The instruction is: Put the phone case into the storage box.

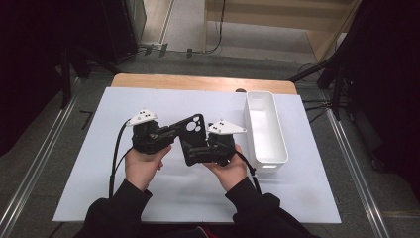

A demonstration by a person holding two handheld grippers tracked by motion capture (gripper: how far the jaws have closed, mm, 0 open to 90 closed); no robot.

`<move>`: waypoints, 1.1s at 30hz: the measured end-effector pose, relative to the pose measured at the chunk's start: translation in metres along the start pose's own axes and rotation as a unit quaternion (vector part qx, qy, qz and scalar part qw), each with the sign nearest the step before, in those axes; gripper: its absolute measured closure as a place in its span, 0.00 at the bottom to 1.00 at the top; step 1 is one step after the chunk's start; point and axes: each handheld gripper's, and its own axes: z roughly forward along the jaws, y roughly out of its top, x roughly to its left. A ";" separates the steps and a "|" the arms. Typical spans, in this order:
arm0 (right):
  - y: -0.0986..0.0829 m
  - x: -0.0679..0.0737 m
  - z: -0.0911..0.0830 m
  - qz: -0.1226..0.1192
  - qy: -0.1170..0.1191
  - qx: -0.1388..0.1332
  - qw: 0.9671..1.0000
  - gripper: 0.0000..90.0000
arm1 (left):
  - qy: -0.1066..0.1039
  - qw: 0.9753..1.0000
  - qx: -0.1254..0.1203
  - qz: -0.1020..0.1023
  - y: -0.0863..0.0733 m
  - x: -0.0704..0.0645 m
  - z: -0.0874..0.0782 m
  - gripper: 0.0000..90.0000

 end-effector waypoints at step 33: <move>0.000 -0.003 0.001 -0.025 0.011 -0.011 1.000 0.16 | -0.018 1.000 -0.011 0.019 -0.002 -0.017 -0.002 0.70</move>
